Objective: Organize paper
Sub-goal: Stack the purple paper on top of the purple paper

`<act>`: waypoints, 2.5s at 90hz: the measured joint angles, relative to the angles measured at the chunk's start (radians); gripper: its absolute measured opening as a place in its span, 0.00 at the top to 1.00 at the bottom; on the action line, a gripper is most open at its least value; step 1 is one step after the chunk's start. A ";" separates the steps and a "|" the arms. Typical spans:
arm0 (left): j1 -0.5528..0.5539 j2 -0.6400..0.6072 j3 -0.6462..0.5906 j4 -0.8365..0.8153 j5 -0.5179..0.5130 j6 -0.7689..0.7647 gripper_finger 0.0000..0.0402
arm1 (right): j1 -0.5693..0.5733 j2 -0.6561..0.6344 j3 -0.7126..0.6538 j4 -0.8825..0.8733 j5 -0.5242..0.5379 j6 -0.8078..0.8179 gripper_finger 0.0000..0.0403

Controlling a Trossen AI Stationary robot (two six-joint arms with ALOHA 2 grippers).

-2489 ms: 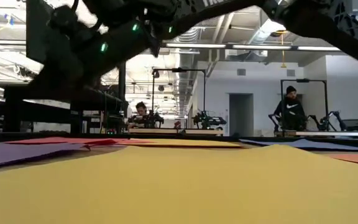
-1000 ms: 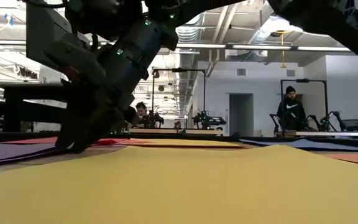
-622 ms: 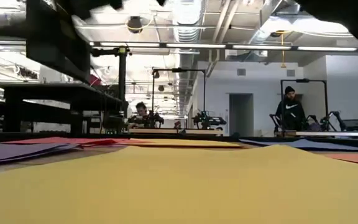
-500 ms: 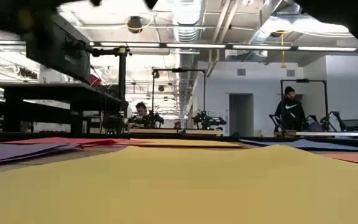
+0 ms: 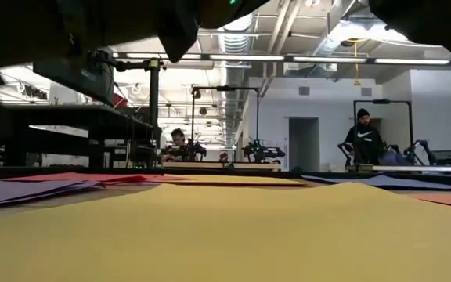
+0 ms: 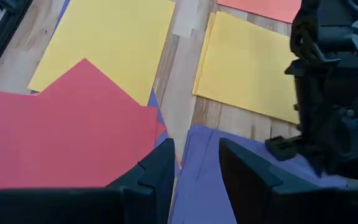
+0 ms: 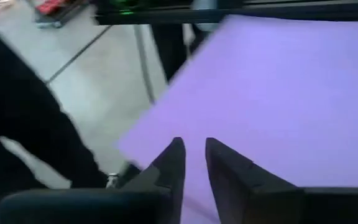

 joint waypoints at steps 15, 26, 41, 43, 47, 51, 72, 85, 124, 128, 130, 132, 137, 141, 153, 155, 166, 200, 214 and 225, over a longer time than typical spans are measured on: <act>0.000 0.000 0.000 0.003 0.000 -0.026 0.73 | -0.005 0.000 0.000 -0.074 0.002 0.034 0.96; 0.000 0.000 0.000 0.003 0.000 -0.042 0.73 | -0.017 0.000 0.000 -0.112 -0.004 0.081 0.98; 0.000 0.000 0.000 0.003 0.000 -0.056 0.73 | -0.044 0.000 0.000 -0.172 0.001 0.151 1.00; 0.000 0.000 0.000 0.003 0.000 -0.057 0.73 | -0.047 0.000 0.000 -0.179 0.000 0.159 1.00; 0.000 0.000 0.000 0.003 0.000 -0.061 0.73 | -0.052 -0.001 0.000 -0.184 0.000 0.170 1.00; 0.000 0.000 0.000 0.005 0.000 -0.061 0.73 | -0.059 -0.009 0.000 -0.191 0.000 0.173 1.00; -0.004 0.005 0.019 0.039 0.011 -0.001 0.73 | -0.141 -0.175 0.000 -0.380 0.001 0.064 1.00; -0.102 0.041 0.041 0.015 0.026 -0.051 0.73 | -0.247 -0.351 0.009 -0.679 0.049 0.030 1.00; -0.688 0.274 -0.007 0.100 -0.151 -0.701 0.73 | -0.448 -0.323 -0.015 -0.795 0.036 -0.076 1.00; -0.712 0.302 -0.007 0.123 -0.124 -0.784 0.73 | -0.448 -0.312 -0.020 -0.796 0.018 -0.077 1.00; -0.721 0.316 -0.007 0.138 -0.103 -0.813 0.73 | -0.447 -0.309 -0.022 -0.804 0.007 -0.077 1.00; -0.729 0.333 -0.007 0.156 -0.078 -0.836 0.73 | -0.446 -0.306 -0.023 -0.809 -0.003 -0.079 1.00; -0.753 0.378 -0.007 0.229 -0.028 -0.877 0.73 | -0.442 -0.298 -0.021 -0.788 -0.023 -0.079 1.00; -0.786 0.418 -0.007 0.317 -0.011 -0.891 0.74 | -0.438 -0.298 -0.016 -0.771 -0.046 -0.080 1.00; -0.897 0.532 0.001 0.527 0.012 -0.923 0.77 | -0.430 -0.265 -0.017 -0.760 -0.074 -0.080 1.00; -0.909 0.553 0.004 0.548 0.015 -0.936 0.78 | -0.427 -0.256 -0.019 -0.764 -0.078 -0.080 1.00; -0.954 0.639 0.014 0.580 0.032 -0.961 0.83 | -0.407 -0.228 -0.020 -0.741 -0.103 -0.072 1.00; -1.109 0.885 0.017 0.723 0.087 -0.888 0.97 | -0.349 -0.227 -0.017 -0.671 -0.107 0.039 1.00; -1.148 0.956 0.017 0.752 0.093 -0.851 1.00 | -0.320 -0.181 -0.018 -0.652 -0.056 0.088 1.00; -1.148 1.012 0.017 0.796 0.098 -0.826 1.00 | -0.306 -0.152 -0.018 -0.634 0.036 0.119 1.00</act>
